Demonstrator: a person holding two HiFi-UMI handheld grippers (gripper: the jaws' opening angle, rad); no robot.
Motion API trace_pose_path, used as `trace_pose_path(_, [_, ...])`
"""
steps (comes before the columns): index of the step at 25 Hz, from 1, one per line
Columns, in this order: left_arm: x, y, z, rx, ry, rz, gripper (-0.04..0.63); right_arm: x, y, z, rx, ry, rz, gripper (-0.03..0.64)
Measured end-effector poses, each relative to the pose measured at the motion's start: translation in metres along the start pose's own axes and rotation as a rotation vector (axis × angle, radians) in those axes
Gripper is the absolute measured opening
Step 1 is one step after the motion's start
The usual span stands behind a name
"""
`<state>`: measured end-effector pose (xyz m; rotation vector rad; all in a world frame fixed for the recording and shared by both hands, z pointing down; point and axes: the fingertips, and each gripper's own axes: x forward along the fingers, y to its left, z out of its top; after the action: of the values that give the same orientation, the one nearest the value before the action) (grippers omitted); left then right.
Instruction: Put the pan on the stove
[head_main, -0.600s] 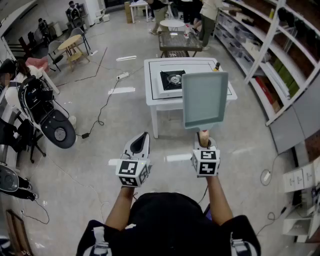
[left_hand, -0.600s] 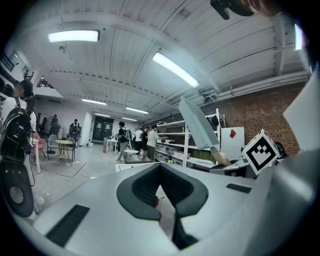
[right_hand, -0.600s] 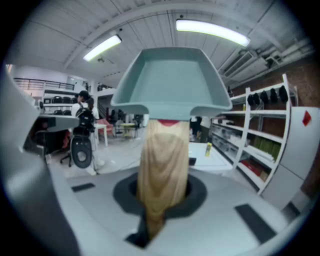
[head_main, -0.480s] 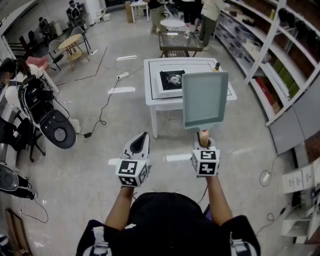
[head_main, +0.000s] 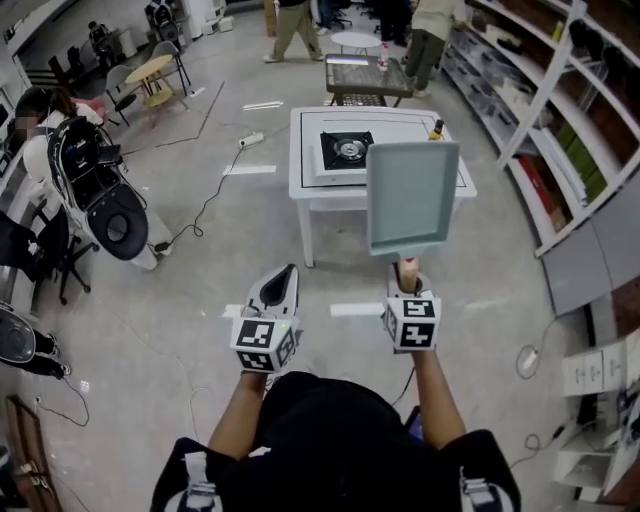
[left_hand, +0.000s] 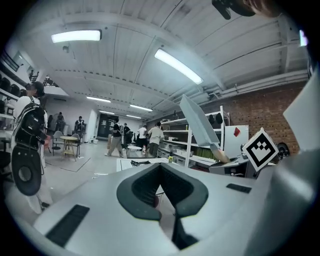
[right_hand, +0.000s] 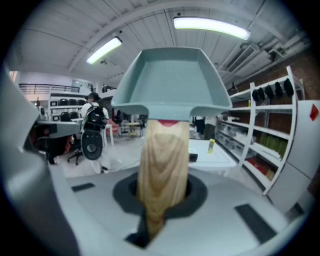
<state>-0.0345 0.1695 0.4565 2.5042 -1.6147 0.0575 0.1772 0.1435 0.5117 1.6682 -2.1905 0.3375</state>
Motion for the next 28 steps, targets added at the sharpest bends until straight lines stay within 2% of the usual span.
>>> trace_pose_path(4, [-0.001,-0.006,-0.018,0.011,0.038,0.016,0.025,0.005,-0.003,-0.015,0.006,0.034,0.033,0.044])
trace_pose_path(8, [0.007,0.000,-0.014,0.015,0.028,0.034,0.025,0.014,-0.008,-0.008,0.003,0.026,0.040,0.044])
trace_pose_path(15, [0.056,0.019,-0.012,0.006,0.030,0.035,0.025,0.058,-0.020,0.005,-0.006,0.043,0.045,0.044])
trace_pose_path(22, [0.128,0.080,0.000,-0.009,0.024,0.025,0.025,0.139,-0.019,0.044,-0.007,0.050,0.032,0.044])
trace_pose_path(28, [0.206,0.139,0.028,-0.011,0.029,0.006,0.025,0.223,-0.024,0.093,0.005,0.065,0.016,0.044])
